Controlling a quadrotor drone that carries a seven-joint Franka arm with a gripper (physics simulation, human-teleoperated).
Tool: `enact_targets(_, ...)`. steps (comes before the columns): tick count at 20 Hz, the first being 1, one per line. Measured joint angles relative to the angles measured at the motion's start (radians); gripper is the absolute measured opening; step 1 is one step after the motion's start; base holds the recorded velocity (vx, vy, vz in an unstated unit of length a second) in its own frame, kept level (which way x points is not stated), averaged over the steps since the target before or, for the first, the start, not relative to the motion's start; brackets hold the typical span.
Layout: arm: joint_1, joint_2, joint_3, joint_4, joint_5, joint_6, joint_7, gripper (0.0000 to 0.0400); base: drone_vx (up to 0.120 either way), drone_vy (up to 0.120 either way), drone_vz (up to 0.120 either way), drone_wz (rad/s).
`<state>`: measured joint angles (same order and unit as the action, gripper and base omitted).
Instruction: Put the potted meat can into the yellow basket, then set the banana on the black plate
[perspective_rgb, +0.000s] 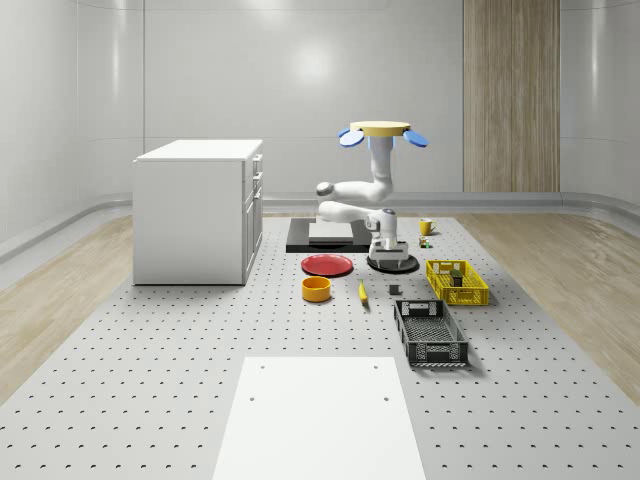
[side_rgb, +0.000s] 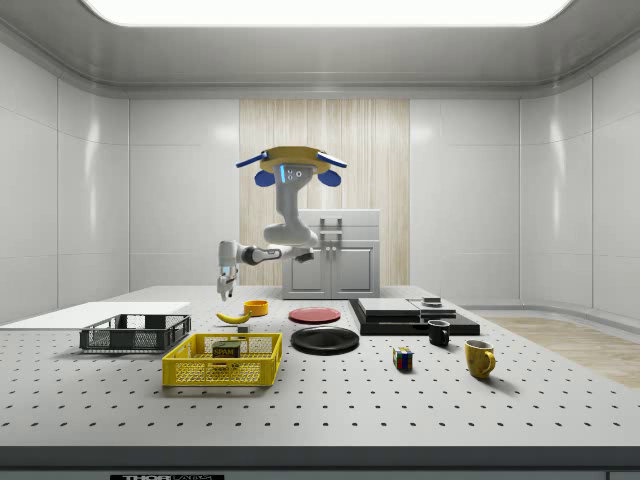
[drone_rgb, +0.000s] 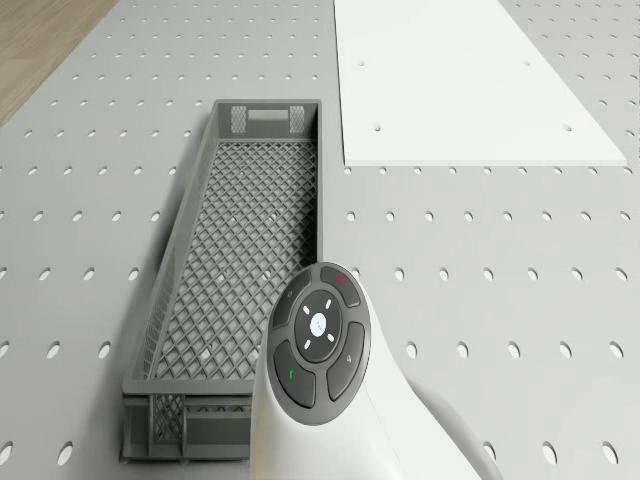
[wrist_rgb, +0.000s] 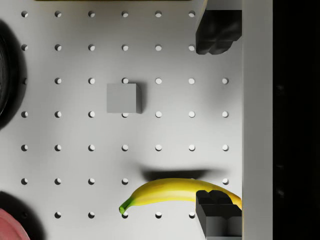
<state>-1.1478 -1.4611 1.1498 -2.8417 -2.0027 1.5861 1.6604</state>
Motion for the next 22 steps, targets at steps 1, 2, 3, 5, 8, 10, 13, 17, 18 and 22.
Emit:
enact_targets(1,0.000,0.000,0.000,0.000,0.000,0.000,0.000,0.0400,0.000,-0.120,0.000,0.000)
enact_targets(2,0.000,0.000,0.000,0.000,0.000,0.000,0.000,0.0400,0.000,-0.120,-0.040,0.000)
enact_targets(3,0.000,0.000,0.000,0.000,0.000,0.000,0.000,0.0400,0.000,-0.120,-0.120,0.000)
enact_targets(5,0.000,0.000,0.000,0.000,0.000,0.000,0.000,0.0400,0.000,-0.120,-0.120,0.000)
enact_targets(8,0.000,0.000,0.000,0.000,0.000,0.000,0.000,0.0400,0.000,-0.120,-0.120,0.000)
enact_targets(10,0.000,0.000,0.000,0.000,0.000,0.000,0.000,0.0400,0.000,-0.120,-0.120,0.000)
enact_targets(13,0.000,0.000,0.000,0.000,0.000,0.000,0.000,0.0400,0.000,-0.120,-0.120,0.000)
enact_targets(17,0.000,0.000,0.000,0.000,0.000,0.000,0.000,0.0400,0.000,-0.120,-0.010,0.000)
enact_targets(18,0.000,0.000,0.000,0.000,0.000,0.000,0.000,0.0400,0.000,-0.120,0.000,0.000)
enact_targets(22,0.000,0.000,-0.001,0.000,-0.001,0.001,0.000,0.0400,0.000,-0.070,0.000,0.000)
